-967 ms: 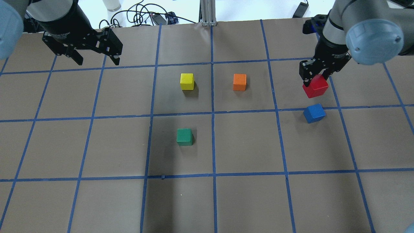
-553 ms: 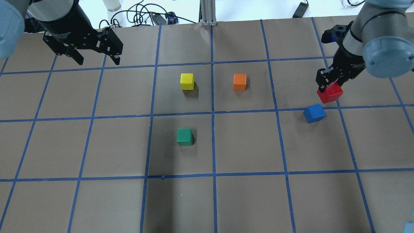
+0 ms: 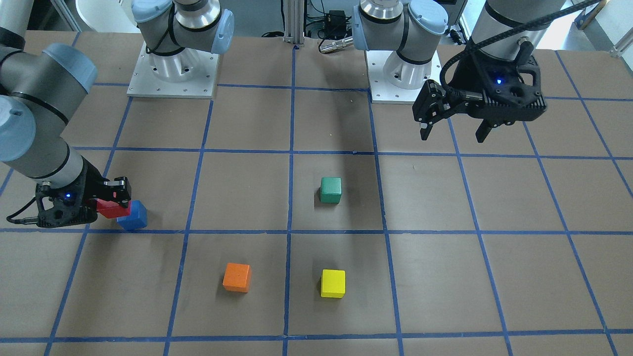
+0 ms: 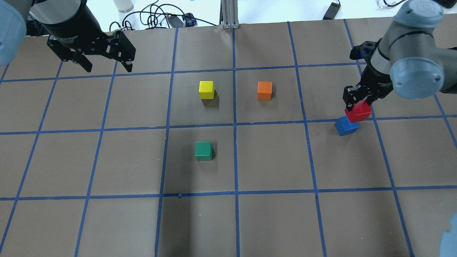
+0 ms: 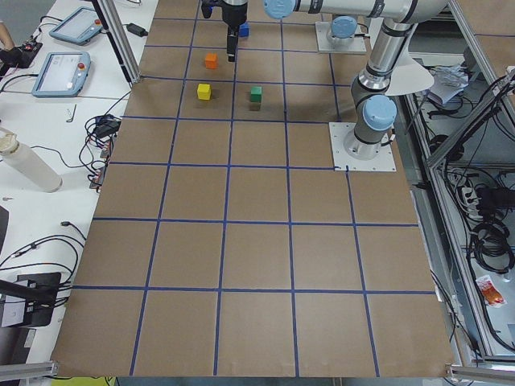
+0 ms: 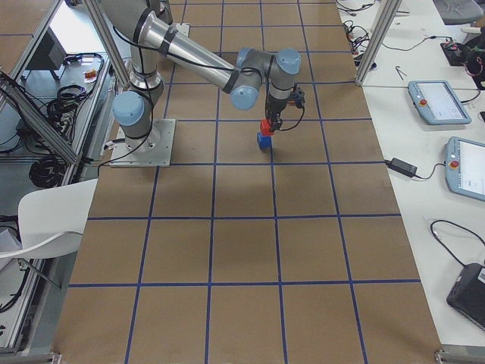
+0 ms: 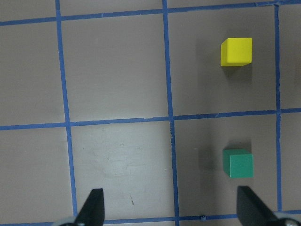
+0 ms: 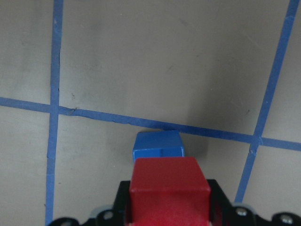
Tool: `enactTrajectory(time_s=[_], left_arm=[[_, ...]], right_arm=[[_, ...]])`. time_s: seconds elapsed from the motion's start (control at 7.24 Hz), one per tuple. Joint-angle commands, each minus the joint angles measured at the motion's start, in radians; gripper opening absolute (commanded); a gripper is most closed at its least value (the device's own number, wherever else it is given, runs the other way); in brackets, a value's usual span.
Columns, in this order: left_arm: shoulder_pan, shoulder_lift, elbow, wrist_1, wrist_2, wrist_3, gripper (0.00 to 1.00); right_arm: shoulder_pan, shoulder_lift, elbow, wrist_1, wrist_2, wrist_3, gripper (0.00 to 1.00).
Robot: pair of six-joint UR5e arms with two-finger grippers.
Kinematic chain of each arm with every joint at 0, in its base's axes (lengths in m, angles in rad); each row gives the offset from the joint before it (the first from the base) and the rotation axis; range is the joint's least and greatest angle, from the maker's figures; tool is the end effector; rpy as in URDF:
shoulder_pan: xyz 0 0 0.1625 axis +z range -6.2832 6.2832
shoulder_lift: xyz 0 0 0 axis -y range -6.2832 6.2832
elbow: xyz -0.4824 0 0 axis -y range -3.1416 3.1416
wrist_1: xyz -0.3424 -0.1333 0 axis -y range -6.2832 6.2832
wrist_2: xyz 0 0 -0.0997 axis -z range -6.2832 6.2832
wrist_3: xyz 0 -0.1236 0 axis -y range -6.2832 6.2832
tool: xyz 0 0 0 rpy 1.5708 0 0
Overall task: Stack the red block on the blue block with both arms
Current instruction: 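Lower the red cube onto the blue cube and open the right gripper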
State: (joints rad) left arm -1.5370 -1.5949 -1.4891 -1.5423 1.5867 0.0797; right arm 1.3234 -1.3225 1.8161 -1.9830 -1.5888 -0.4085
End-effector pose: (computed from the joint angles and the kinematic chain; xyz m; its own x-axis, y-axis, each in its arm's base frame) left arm -0.1156 -0.4676 0.5499 -0.9988 0.0442 -0.0226 0.0460 0.9954 -0.0845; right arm 0.0023 -0.5260 0.3366 -0.9869 -0.1605 -0.0158 -0.1612 0.9835 0.0817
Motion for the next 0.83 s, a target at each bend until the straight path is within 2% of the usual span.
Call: enactTrajectory(time_s=[0.0,0.69], left_arm=[[0.0,0.004,-0.003,0.001,-0.001,0.0,1.0],[0.0,-0.006,-0.003,0.001,0.001,-0.001,1.0]], right_arm=[[0.0,0.019,0.009,-0.023,0.0,-0.001,0.0],[0.0,0.034,0.009,-0.031,0.0,-0.001,0.02]])
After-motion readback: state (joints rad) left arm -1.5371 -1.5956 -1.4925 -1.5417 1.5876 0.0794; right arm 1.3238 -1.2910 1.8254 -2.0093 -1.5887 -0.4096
